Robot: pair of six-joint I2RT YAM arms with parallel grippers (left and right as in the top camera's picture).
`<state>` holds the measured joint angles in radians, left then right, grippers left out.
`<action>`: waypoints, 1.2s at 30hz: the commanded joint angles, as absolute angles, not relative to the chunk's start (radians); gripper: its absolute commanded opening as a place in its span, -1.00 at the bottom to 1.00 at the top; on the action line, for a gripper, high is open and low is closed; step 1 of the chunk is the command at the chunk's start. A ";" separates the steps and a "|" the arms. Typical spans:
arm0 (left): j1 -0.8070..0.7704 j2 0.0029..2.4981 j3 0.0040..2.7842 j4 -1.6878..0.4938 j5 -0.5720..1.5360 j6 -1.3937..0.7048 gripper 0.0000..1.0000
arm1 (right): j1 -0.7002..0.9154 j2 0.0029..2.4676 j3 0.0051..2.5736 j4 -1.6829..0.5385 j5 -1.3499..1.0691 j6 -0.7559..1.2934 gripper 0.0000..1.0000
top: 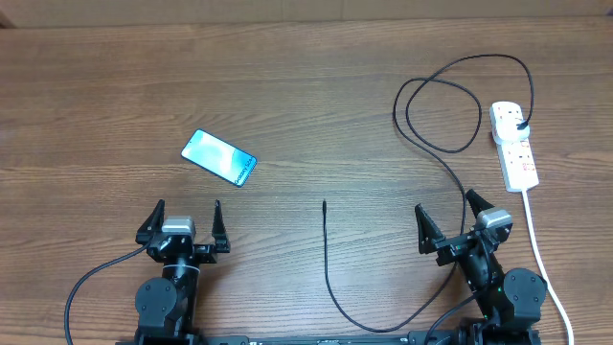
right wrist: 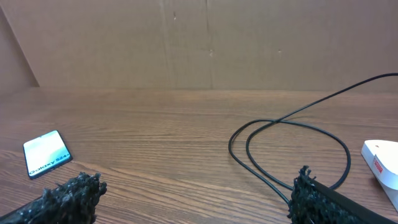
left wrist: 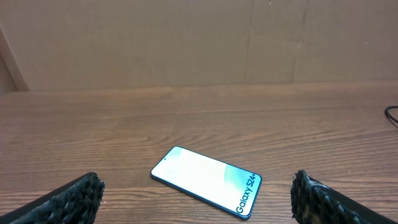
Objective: Plug charger to phone and switch on socket
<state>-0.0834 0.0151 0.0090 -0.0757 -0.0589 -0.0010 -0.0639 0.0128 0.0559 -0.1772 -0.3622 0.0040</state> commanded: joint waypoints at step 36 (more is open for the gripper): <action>-0.077 0.007 0.114 -0.141 -0.067 -0.083 0.99 | -0.060 0.003 0.055 -0.173 -0.356 0.004 1.00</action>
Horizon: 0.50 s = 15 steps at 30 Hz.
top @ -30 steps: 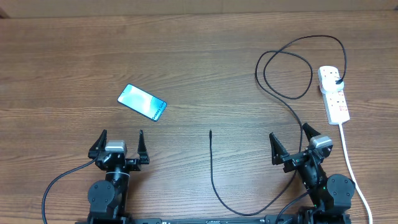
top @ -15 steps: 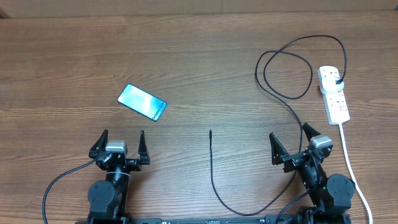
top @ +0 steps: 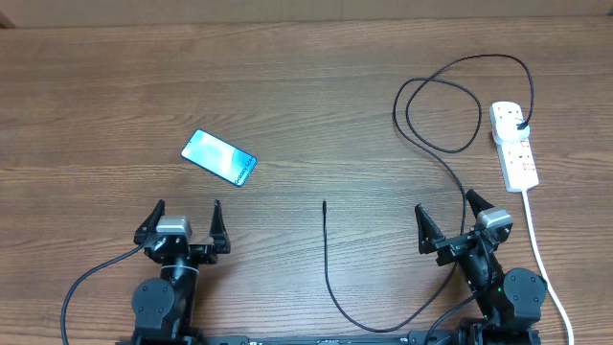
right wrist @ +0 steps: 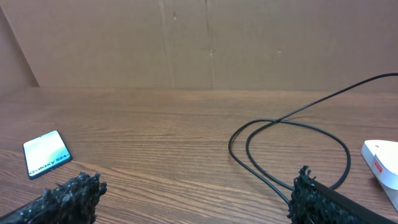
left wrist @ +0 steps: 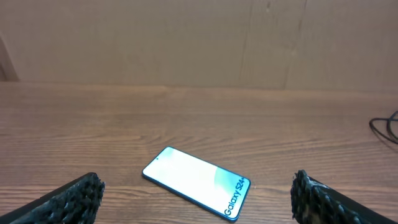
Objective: Plug charger to phone and switch on socket
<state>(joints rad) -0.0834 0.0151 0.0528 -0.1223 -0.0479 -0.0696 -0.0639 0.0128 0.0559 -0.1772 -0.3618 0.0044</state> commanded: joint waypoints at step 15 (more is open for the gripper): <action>-0.077 0.273 0.286 -0.183 -0.086 -0.113 1.00 | -0.060 0.003 0.055 -0.173 -0.356 0.004 1.00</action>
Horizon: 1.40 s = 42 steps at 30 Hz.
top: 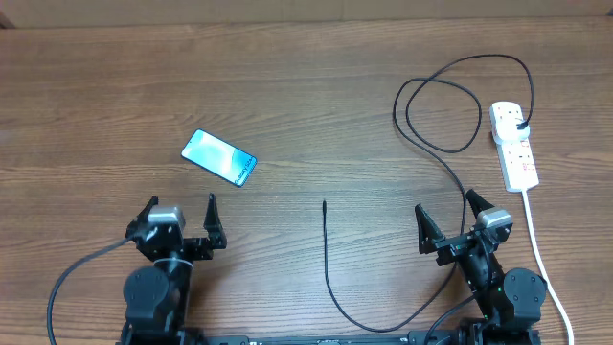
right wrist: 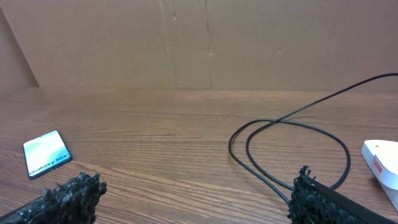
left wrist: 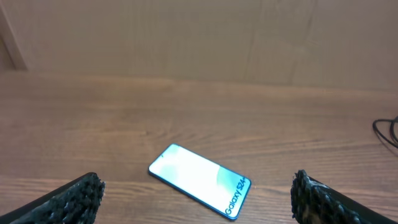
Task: Plug charger to phone and switch on socket
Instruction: 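Move the left gripper forward over the Galaxy phone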
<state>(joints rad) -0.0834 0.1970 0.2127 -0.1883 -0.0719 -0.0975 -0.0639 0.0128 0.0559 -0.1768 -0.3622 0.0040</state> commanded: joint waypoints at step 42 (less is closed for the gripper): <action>-0.079 1.443 1.281 -0.894 -0.064 -0.632 1.00 | -0.060 0.003 0.055 -0.173 -0.356 0.004 1.00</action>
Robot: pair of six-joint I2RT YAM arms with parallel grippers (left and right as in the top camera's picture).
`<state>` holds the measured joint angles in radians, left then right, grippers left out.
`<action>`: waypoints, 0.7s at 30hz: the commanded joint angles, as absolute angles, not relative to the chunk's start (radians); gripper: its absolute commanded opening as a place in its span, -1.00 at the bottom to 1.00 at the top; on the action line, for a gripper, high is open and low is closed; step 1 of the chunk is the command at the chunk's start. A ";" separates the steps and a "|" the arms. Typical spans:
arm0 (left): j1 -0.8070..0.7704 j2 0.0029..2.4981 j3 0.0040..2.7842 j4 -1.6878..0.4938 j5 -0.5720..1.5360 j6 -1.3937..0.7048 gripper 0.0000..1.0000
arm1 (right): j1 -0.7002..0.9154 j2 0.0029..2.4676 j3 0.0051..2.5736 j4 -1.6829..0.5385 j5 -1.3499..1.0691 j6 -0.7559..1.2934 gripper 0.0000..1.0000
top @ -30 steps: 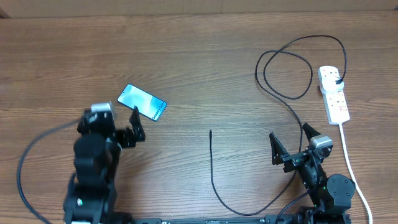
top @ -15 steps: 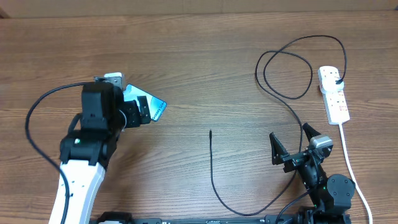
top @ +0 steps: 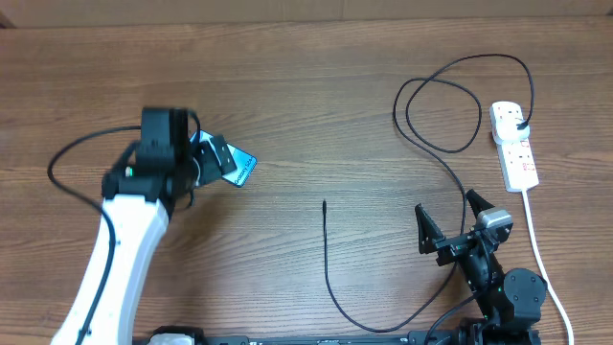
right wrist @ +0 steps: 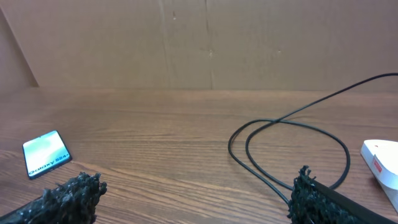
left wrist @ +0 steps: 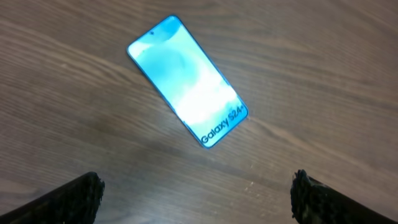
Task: Plug charger to phone and switch on socket
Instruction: 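Move the left gripper forward over the Galaxy phone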
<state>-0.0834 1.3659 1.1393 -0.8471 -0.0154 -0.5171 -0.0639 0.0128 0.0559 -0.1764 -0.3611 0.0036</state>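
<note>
The phone [top: 239, 168], screen lit blue, lies flat on the left half of the wooden table and fills the upper middle of the left wrist view [left wrist: 186, 96]. My left gripper [top: 203, 165] hovers over its left end, pointing down and open [left wrist: 196, 190], with nothing between the fingers. The black charger cable [top: 326, 249] ends at a free plug tip [top: 325, 203] mid-table and loops up to the white socket strip [top: 514, 144] at the right. My right gripper [top: 444, 205] sits low at the front right, open and empty [right wrist: 196, 183].
The strip's white lead [top: 541, 259] runs down the right edge past the right arm. The cable's loop [right wrist: 292, 143] lies just ahead of the right gripper. A cardboard wall [right wrist: 199, 43] stands behind the table.
My left arm has moved from the front edge out over the phone, and its camera now looks straight down on it. The gripper is still open. The right arm, phone and cable are unmoved.
Both grippers sat open at the front edge, the phone ahead of the left one. The left gripper then turned slightly at its base, twice. Now it hangs open over the phone. The right arm has stayed still throughout.
</note>
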 commanded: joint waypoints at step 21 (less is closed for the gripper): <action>-0.079 1.734 1.647 -1.174 0.000 -0.824 1.00 | -0.060 0.003 0.055 -0.173 -0.356 0.004 1.00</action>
<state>-0.0834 1.7302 1.6169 -1.1755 -0.0185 -0.7986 -0.0635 0.0128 0.0559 -0.1768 -0.3611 0.0036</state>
